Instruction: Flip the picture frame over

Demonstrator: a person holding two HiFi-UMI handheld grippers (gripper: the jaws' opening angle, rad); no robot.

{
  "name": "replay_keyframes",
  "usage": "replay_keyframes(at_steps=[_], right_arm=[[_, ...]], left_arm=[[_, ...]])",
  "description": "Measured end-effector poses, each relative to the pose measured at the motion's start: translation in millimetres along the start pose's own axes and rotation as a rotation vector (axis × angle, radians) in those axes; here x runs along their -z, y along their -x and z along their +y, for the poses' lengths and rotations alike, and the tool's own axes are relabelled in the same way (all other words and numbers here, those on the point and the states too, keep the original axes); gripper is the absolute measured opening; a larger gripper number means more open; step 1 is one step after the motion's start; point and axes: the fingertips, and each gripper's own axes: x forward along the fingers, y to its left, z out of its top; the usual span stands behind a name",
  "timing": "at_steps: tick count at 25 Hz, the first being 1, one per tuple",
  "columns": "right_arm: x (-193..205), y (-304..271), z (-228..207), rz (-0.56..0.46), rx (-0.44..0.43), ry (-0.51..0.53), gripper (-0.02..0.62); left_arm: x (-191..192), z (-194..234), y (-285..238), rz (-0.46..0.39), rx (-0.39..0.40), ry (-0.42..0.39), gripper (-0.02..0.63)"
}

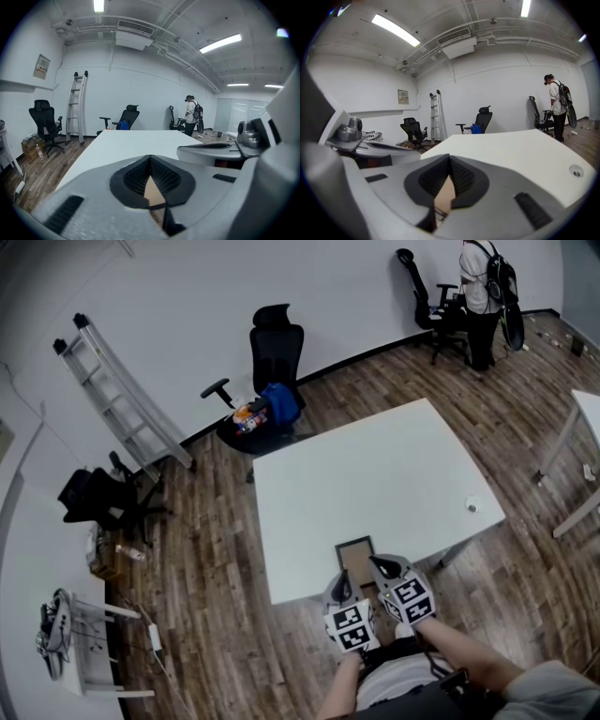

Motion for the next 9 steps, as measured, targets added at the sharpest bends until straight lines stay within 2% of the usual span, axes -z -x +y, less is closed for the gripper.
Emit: replay_keyframes(at_steps=[9], right_arm=[[6.5,1.5,-0.2,0.017,-0.001,0.001,0.003]], left_arm=[[3.4,-2.5,0.6,0.006,0.002,-0.002,0.003]])
